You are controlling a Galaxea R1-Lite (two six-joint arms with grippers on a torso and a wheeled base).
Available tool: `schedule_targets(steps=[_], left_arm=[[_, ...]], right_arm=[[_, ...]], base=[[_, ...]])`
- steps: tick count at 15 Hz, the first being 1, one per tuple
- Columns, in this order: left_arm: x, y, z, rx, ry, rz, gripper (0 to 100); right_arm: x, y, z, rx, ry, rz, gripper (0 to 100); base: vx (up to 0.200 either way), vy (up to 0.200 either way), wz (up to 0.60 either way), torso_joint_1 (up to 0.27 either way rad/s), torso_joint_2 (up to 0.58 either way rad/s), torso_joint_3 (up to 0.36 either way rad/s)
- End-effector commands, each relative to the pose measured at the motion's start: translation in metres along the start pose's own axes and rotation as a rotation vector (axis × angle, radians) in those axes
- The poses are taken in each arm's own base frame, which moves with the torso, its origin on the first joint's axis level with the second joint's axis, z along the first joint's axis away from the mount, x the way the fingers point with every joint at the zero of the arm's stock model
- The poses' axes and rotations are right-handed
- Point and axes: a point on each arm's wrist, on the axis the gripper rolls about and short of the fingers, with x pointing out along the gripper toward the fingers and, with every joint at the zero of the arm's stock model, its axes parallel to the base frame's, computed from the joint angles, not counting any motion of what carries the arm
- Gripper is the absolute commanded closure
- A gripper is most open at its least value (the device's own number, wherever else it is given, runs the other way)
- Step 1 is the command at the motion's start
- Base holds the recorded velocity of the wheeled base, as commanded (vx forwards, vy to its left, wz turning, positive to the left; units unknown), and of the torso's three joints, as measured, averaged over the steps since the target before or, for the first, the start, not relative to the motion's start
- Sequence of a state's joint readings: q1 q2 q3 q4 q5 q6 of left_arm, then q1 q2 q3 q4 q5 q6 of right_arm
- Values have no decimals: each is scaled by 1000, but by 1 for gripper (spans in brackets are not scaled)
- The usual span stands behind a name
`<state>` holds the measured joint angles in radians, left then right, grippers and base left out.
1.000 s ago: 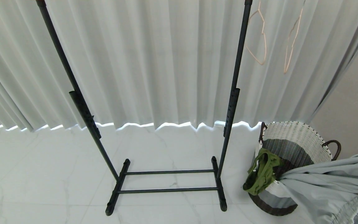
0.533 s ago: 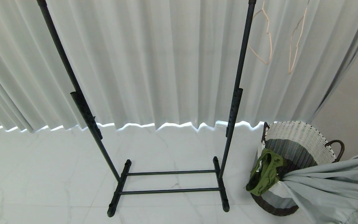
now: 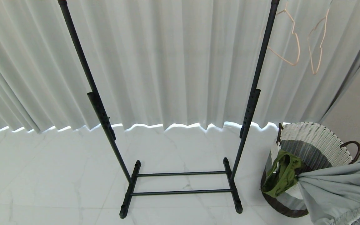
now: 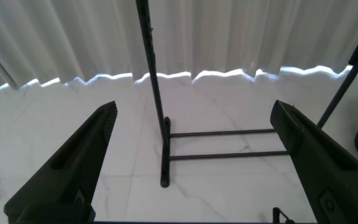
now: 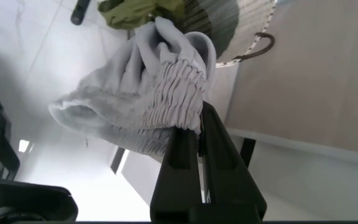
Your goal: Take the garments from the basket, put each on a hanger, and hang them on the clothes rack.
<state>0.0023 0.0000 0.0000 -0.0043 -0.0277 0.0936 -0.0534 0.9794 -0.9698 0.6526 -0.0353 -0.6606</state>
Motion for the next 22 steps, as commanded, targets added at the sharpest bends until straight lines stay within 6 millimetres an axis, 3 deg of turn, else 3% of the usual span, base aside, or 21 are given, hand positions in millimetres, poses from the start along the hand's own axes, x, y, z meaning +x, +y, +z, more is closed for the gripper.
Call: schedule_targets(steps=[1, 6, 7, 8, 9, 10, 12, 13, 14, 15, 19, 21, 22], left_arm=[[0, 0, 0, 6, 1, -1, 0], [0, 0, 1, 12, -6, -11, 0], [-1, 0, 8, 15, -27, -46, 0], [-3, 0, 21, 10, -53, -94, 0], [5, 4, 67, -24, -43, -199, 0], [19, 6, 96, -35, -8, -220, 0], [56, 7, 136, -39, 72, -292, 0], [82, 3, 157, -45, 112, -359, 0], [93, 0, 164, -46, 129, -386, 0], [124, -12, 177, -51, 166, -464, 0], [187, -52, 173, -32, 249, -596, 0], [205, -75, 161, -17, 293, -660, 0], [210, -89, 155, -5, 313, -709, 0]], right_arm=[[4, 1, -1, -2, 11, 16, 100], [7, 1, 0, 0, 9, 37, 100], [6, 1, 0, 4, 0, 44, 100], [5, 1, 1, 8, -8, 46, 100], [3, 0, 3, 23, -20, 48, 100], [0, -2, 5, 34, -30, 48, 100], [-7, -7, 11, 78, -53, 56, 100], [-16, -13, 19, 103, -59, 61, 100], [-20, -15, 22, 109, -60, 66, 100], [-36, -23, 31, 118, -58, 86, 100], [-83, -43, 55, 119, -37, 121, 100], [-101, -50, 65, 112, -25, 161, 100], [-99, -50, 67, 110, 10, 219, 100]], base=[[0, 0, 0, 0, 0, 0], [0, 0, 0, 0, 0, 0], [0, 0, 0, 0, 0, 0], [0, 0, 0, 0, 0, 0], [0, 0, 0, 0, 0, 0], [0, 0, 0, 0, 0, 0], [0, 0, 0, 0, 0, 0], [0, 0, 0, 0, 0, 0], [0, 0, 0, 0, 0, 0], [0, 0, 0, 0, 0, 0], [0, 0, 0, 0, 0, 0], [0, 0, 0, 0, 0, 0], [0, 0, 0, 0, 0, 0]])
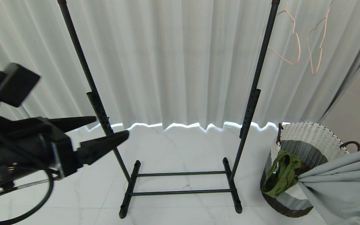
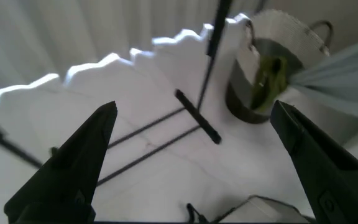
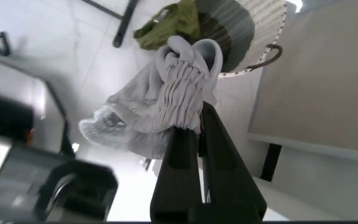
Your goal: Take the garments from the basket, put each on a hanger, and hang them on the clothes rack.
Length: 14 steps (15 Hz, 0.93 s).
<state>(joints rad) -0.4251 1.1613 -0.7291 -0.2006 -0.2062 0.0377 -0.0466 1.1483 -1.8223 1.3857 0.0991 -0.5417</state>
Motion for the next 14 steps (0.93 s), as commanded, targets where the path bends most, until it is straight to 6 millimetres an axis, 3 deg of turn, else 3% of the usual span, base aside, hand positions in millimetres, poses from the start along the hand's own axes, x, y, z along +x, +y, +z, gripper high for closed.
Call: schedule_targets(steps=[1, 5, 8, 11, 14], left_arm=[[56, -14, -14, 6, 127, -111, 0], [109, -88, -10, -69, 190, -286, 0], [148, -151, -14, -122, 233, -307, 0], [168, -203, -34, -132, 288, -385, 0], [183, -248, -51, -151, 280, -444, 0]], right_arm=[[9, -10, 19, -2, 58, 103, 100], [35, 4, 12, 93, 97, 365, 100], [55, 10, 7, 178, 87, 425, 100], [83, 15, -2, 179, 25, 397, 100], [86, 18, -2, 199, 6, 410, 100]], base=[[0, 0, 0, 0, 0, 0], [0, 0, 0, 0, 0, 0], [0, 0, 0, 0, 0, 0], [0, 0, 0, 0, 0, 0], [0, 0, 0, 0, 0, 0]])
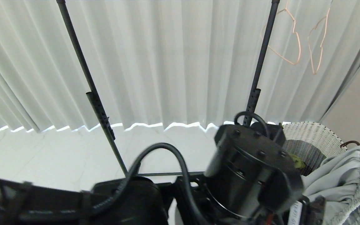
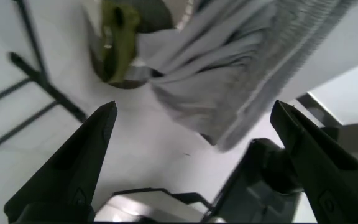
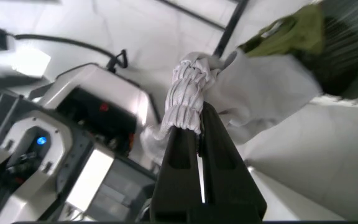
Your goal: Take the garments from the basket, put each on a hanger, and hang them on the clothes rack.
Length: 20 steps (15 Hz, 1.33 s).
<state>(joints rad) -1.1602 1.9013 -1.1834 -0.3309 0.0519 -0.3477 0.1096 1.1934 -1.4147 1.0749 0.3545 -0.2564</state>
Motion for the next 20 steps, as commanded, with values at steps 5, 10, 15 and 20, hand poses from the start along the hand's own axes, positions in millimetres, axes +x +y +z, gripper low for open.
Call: schedule_targets(steps=[5, 10, 15, 20], left_arm=[[82, -25, -49, 25, 104, -24, 0], [104, -21, -71, 35, 147, 4, 0], [117, -12, -93, 46, 190, 65, 0], [121, -11, -99, 49, 204, 70, 0]], right_arm=[[-4, 5, -6, 12, -22, 12, 100], [-5, 7, -7, 26, -30, 19, 100], [-7, 9, -8, 22, -36, 19, 100], [-7, 9, -8, 29, -38, 19, 100]], base=[[0, 0, 0, 0, 0, 0], [0, 0, 0, 0, 0, 0], [0, 0, 0, 0, 0, 0], [0, 0, 0, 0, 0, 0]])
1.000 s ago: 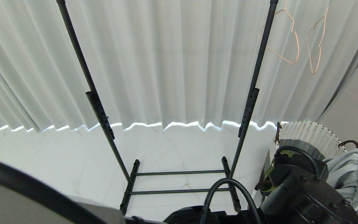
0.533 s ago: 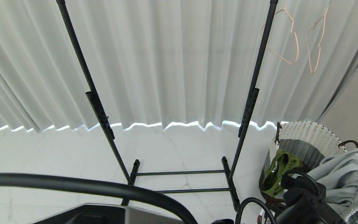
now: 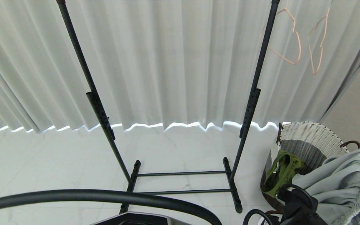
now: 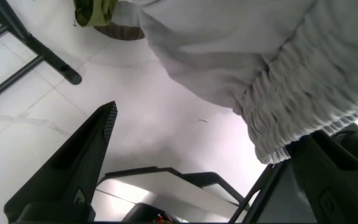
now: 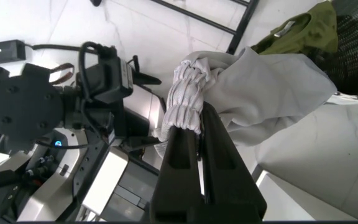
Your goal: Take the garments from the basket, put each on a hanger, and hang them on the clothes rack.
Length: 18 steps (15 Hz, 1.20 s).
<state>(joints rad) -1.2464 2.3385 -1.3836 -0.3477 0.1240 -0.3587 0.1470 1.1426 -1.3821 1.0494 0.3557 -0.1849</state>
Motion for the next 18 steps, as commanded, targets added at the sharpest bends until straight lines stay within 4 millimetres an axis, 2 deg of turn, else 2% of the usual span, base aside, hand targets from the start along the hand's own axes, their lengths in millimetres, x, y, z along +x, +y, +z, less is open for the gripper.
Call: schedule_targets(steps=[1, 3, 4, 10, 12, 13, 14, 15, 16, 18], left_arm=[[1, 0, -1, 0, 2, 0, 0], [2, 0, -2, 1, 5, 1, 0], [3, 0, -2, 1, 5, 3, 100], [12, 2, -15, 11, 1, 111, 100], [-4, -3, 3, -31, -56, 105, 100], [-30, -9, 27, -72, -121, 69, 100], [-47, -12, 38, -77, -150, 56, 100], [-75, -12, 49, -84, -180, 43, 100], [-91, -11, 54, -88, -193, 38, 100], [-140, -9, 55, -88, -213, 9, 100]], right_arm=[[-1, 1, -1, -2, -4, 0, 100], [-2, 1, -1, -3, -6, -1, 100], [-2, 1, -1, -1, -6, -1, 100], [-3, 2, -3, 36, -4, -2, 100], [1, 0, -8, 50, 18, -8, 100], [3, 0, -11, 50, 13, -10, 100], [4, 0, -12, 45, 2, -11, 100], [5, 0, -11, 33, -27, -10, 100], [5, -1, -9, 25, -43, -10, 100], [6, 0, -5, 3, -67, 12, 100]], base=[[0, 0, 0, 0, 0, 0], [0, 0, 0, 0, 0, 0], [0, 0, 0, 0, 0, 0], [0, 0, 0, 0, 0, 0], [0, 0, 0, 0, 0, 0], [0, 0, 0, 0, 0, 0], [0, 0, 0, 0, 0, 0], [0, 0, 0, 0, 0, 0], [0, 0, 0, 0, 0, 0], [0, 0, 0, 0, 0, 0]])
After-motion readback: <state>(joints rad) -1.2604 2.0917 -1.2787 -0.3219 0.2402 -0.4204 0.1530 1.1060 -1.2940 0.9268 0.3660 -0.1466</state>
